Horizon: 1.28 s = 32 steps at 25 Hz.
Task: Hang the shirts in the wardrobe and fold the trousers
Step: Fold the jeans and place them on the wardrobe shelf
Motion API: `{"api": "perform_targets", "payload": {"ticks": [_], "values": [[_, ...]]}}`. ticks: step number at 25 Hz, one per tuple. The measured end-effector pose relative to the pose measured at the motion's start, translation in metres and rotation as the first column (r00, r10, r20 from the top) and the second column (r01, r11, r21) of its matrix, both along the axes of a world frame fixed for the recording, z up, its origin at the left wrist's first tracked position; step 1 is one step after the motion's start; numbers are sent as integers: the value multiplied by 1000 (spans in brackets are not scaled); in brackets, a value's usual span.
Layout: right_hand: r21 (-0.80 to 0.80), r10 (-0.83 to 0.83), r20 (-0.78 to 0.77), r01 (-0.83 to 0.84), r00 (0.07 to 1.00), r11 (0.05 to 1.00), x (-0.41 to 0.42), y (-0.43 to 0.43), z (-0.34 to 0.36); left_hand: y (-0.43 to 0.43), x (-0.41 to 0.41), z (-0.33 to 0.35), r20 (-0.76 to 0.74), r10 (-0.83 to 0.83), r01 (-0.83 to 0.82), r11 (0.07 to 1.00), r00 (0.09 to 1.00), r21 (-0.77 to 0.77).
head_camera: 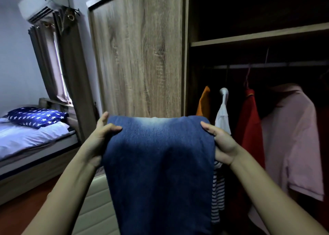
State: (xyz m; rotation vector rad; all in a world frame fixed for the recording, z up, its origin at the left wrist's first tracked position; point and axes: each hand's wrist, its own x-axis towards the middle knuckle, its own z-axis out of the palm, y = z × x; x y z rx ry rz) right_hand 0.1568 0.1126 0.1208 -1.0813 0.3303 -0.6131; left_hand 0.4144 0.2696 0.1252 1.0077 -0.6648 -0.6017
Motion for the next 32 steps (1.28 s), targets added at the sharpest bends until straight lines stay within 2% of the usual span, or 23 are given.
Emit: {"api": "perform_targets", "payload": {"ticks": [3, 6, 9, 11, 15, 21, 24, 26, 27, 29, 32], "values": [[30, 1, 15, -2, 1000, 1000, 1, 1, -2, 8, -11, -5, 136, -36, 40, 999, 990, -23], [22, -42, -12, 42, 999, 999, 1, -3, -2, 16, -12, -10, 207, -156, 161, 987, 966, -12], [60, -57, -42, 59, 998, 996, 0, -6, 1, 25, -7, -13, 356, -283, 283, 958, 891, 53], [120, -48, -57, 54, 997, 991, -2, -6, 5, 29, -7, -11, 444, -305, 285, 952, 842, 114], [176, -59, -64, 70, 996, 982, -6, 1, 10, 30, -10, -4, 555, -178, 154, 984, 812, 90], [151, -36, -77, 47, 996, 987, -7, 8, 24, 26, -11, -6, 663, 15, 13, 999, 749, -37], [117, -22, -28, 25, 999, 993, -6, 10, 30, 21, -11, -5, 705, 93, -38, 995, 703, -93], [32, 21, 91, -24, 996, 999, -9, 15, 35, 18, -8, -9, 691, 153, -107, 988, 706, -110], [-65, 55, 136, -46, 989, 997, -11, 19, 36, 17, -6, -10, 670, 191, -154, 981, 717, -115], [-310, 64, 127, -22, 990, 951, -15, 24, 31, 16, -2, -10, 616, 244, -210, 969, 749, -128], [-558, -164, 138, 214, 977, 802, -15, 14, 26, 16, -8, -6, 587, 265, -206, 964, 765, -168]]}}
